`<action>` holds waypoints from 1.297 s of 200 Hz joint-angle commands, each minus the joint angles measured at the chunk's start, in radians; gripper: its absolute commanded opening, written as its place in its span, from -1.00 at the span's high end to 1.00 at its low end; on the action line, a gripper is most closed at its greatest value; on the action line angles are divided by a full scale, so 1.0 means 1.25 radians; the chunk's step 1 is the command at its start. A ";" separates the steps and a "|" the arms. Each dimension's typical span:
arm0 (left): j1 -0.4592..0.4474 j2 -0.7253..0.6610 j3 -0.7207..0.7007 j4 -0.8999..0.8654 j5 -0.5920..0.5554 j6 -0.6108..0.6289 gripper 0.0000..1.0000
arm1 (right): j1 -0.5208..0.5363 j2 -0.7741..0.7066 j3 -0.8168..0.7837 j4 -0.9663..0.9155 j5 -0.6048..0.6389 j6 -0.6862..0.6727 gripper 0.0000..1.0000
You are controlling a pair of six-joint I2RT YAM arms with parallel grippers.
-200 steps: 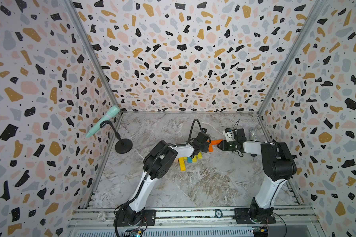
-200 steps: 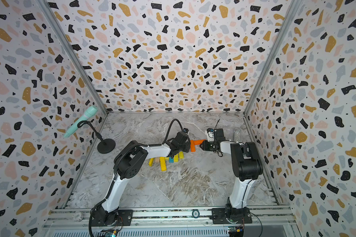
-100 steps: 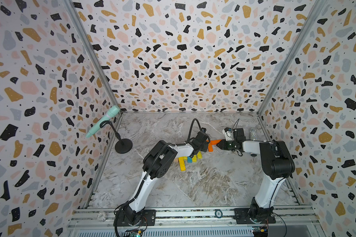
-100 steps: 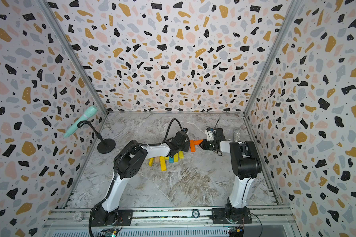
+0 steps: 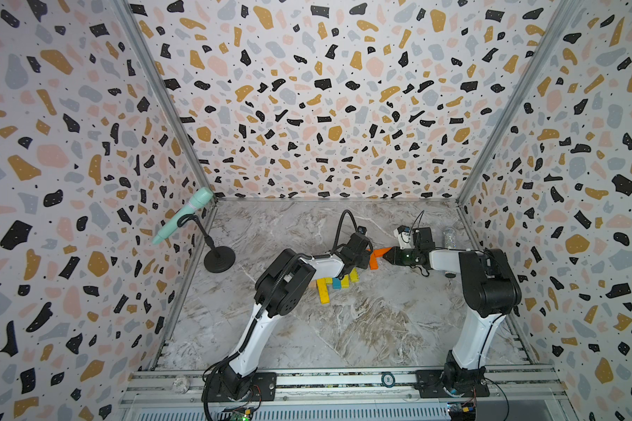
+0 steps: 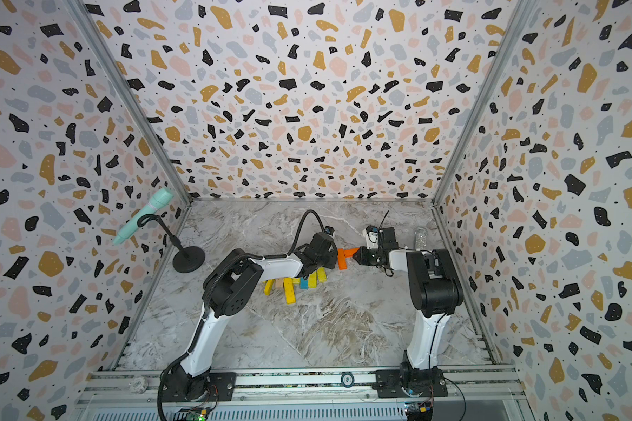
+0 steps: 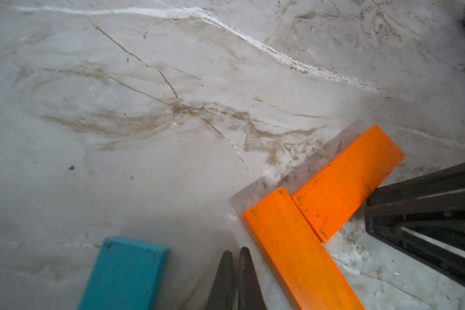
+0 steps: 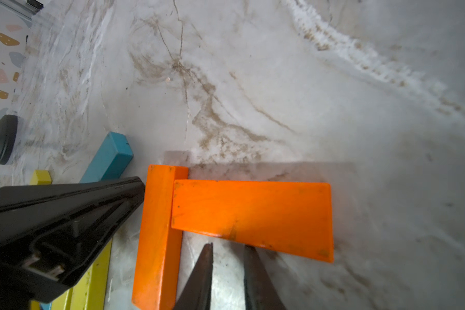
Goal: Assemble the number 6 with building blocks
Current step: Assemble the building block at the center of the board, then pick up the building block from the center of the board.
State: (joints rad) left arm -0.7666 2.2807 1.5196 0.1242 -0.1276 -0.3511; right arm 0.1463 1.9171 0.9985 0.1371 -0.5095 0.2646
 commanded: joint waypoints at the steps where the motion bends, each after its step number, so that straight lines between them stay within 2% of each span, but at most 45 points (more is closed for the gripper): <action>1: 0.005 0.024 0.013 -0.001 0.019 0.014 1.00 | 0.004 0.022 0.006 -0.034 0.011 0.008 0.53; 70: 0.006 0.031 0.020 -0.004 0.022 0.019 1.00 | 0.005 0.007 -0.007 -0.019 0.012 0.019 0.53; 99: 0.006 0.024 0.024 -0.003 0.022 0.025 1.00 | 0.004 -0.054 -0.025 -0.009 0.003 0.027 0.53; 126: 0.006 0.005 0.040 -0.014 0.009 0.043 1.00 | 0.005 -0.150 -0.052 0.001 -0.010 0.037 0.44; 157: 0.013 -0.078 0.038 -0.017 -0.030 0.062 1.00 | 0.020 -0.275 -0.082 -0.038 0.003 0.017 0.31; 180: 0.017 -0.200 0.000 -0.011 -0.072 0.080 0.87 | 0.070 -0.329 -0.091 -0.106 0.048 -0.012 0.19; 198: 0.019 -0.342 -0.085 0.027 -0.116 0.083 0.50 | 0.144 -0.345 -0.087 -0.152 0.119 -0.026 0.12; 216: 0.026 -0.490 -0.217 0.088 -0.164 0.079 0.18 | 0.219 -0.336 -0.075 -0.180 0.173 -0.025 0.07; 229: 0.038 -0.593 -0.327 0.147 -0.192 0.073 -0.17 | 0.268 -0.313 -0.059 -0.197 0.211 -0.023 0.05; 259: 0.077 -0.769 -0.569 0.257 -0.252 0.077 -0.53 | 0.352 -0.223 0.005 -0.243 0.292 -0.026 0.01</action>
State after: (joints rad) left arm -0.7071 1.3804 1.0103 0.3435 -0.3447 -0.2676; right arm 0.5350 1.5753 0.9295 -0.0731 -0.2729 0.2447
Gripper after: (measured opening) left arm 0.717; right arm 0.491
